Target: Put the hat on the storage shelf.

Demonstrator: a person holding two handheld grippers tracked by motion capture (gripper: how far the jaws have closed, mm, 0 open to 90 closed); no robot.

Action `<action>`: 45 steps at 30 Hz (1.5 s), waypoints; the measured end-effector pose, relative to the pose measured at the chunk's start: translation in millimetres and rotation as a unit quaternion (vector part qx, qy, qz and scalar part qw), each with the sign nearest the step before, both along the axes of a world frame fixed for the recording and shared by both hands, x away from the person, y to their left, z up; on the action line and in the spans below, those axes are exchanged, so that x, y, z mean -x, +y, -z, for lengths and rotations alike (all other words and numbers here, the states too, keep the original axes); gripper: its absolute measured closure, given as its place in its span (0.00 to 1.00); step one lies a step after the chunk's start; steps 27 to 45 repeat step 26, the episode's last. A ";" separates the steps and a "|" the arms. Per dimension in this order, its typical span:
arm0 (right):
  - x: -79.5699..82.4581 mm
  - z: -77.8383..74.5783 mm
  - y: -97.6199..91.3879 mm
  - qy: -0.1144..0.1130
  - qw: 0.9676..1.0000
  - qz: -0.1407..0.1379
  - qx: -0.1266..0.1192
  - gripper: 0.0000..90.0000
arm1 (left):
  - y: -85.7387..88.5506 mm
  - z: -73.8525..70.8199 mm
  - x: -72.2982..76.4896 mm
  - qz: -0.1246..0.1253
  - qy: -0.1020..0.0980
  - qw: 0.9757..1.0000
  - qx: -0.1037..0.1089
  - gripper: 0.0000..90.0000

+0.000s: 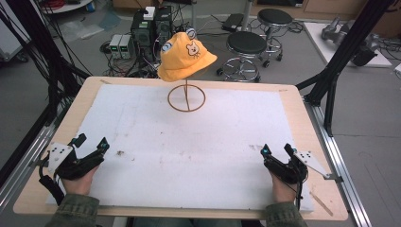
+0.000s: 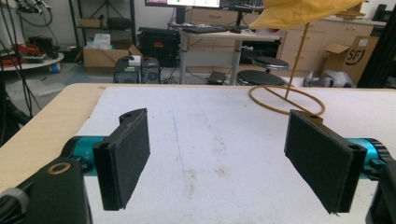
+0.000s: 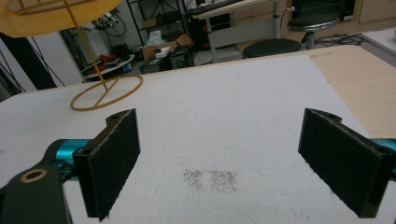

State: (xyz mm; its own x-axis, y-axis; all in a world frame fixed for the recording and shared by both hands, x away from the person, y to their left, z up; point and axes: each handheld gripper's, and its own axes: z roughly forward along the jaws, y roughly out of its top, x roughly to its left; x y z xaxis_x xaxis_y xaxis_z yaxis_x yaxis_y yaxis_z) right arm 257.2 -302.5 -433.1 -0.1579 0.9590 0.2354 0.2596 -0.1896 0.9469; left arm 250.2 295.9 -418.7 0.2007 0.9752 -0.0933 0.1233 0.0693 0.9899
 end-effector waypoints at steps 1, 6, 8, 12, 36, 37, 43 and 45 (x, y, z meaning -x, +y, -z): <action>0.0 -0.1 0.0 0.000 1.000 0.000 -0.001 0.13 | 0.9 0.0 0.9 0.000 0.001 1.000 0.002 0.25; -1.4 0.3 -0.2 0.003 1.000 -0.001 -0.007 0.13 | 4.5 1.9 3.1 -0.004 0.012 1.000 0.013 0.26; -1.6 0.2 -0.1 0.002 1.000 -0.003 -0.006 0.13 | 5.5 2.2 3.6 -0.006 0.011 1.000 0.015 0.26; -0.8 0.0 0.1 0.001 1.000 -0.004 -0.002 0.13 | 7.0 3.4 3.2 -0.007 0.011 1.000 0.019 0.26; 1.7 0.9 -2.6 0.004 1.000 -0.004 -0.001 0.13 | 3.1 7.3 -3.9 0.011 0.017 1.000 0.021 0.26; 1.7 0.9 -2.6 0.004 1.000 -0.004 -0.001 0.13 | 3.1 7.3 -3.9 0.011 0.017 1.000 0.021 0.26; 1.7 0.9 -2.6 0.004 1.000 -0.004 -0.001 0.13 | 3.1 7.3 -3.9 0.011 0.017 1.000 0.021 0.26; 1.7 0.9 -2.6 0.004 1.000 -0.004 -0.001 0.13 | 3.1 7.3 -3.9 0.011 0.017 1.000 0.021 0.26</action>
